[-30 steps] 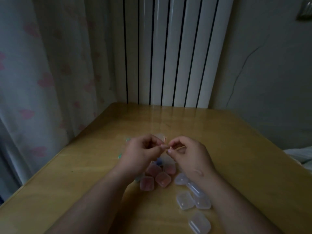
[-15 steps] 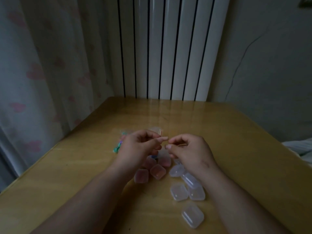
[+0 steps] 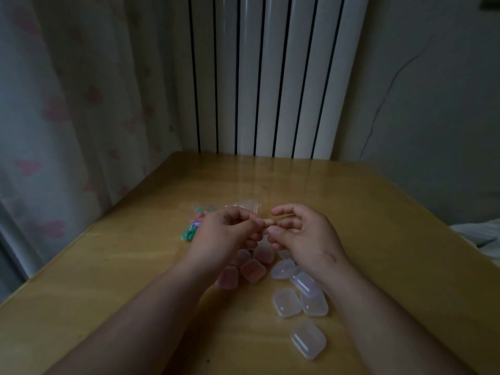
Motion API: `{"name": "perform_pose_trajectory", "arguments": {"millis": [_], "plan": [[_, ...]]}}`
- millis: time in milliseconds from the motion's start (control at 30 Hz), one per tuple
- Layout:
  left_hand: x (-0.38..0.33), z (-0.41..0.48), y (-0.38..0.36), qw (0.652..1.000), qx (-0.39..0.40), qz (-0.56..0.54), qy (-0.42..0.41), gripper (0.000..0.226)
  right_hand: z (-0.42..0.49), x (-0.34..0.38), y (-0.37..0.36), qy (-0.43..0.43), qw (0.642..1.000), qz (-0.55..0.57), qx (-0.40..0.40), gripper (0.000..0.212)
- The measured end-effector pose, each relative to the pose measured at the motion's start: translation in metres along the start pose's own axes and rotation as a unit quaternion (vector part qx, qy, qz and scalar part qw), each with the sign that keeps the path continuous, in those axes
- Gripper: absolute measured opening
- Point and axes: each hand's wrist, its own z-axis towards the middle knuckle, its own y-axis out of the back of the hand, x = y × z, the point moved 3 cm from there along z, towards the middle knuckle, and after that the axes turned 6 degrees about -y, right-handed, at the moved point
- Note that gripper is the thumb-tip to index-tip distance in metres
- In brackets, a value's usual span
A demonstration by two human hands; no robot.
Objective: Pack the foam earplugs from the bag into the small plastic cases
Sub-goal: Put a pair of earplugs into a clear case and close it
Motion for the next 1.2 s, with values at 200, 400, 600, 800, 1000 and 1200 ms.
{"name": "perform_pose_trajectory", "arguments": {"millis": [200, 400, 600, 800, 1000, 1200], "plan": [[0.002, 0.001, 0.002, 0.999, 0.003, 0.040, 0.000, 0.006, 0.003, -0.001, 0.000, 0.016, 1.000, -0.002, -0.009, 0.026], [-0.009, -0.010, -0.008, 0.962, 0.087, 0.253, -0.054, 0.015, 0.011, -0.009, 0.010, 0.034, 0.997, -0.055, -0.050, 0.026], [-0.009, -0.019, -0.024, 0.799, 0.294, 0.482, -0.206, 0.048, 0.013, -0.012, 0.011, 0.047, 0.993, -0.082, -0.073, 0.027], [-0.009, -0.022, -0.026, 0.790, 0.360, 0.449, -0.213, 0.029, 0.010, -0.009, 0.012, 0.059, 0.990, -0.092, -0.092, 0.027], [-0.012, -0.013, -0.001, 0.954, 0.197, 0.211, -0.081, 0.028, 0.012, -0.010, 0.016, 0.054, 0.981, -0.103, -0.152, 0.017], [-0.019, -0.011, 0.010, 0.986, 0.126, 0.060, -0.093, 0.014, 0.005, -0.002, 0.011, 0.040, 0.991, -0.070, -0.112, 0.024]]}}
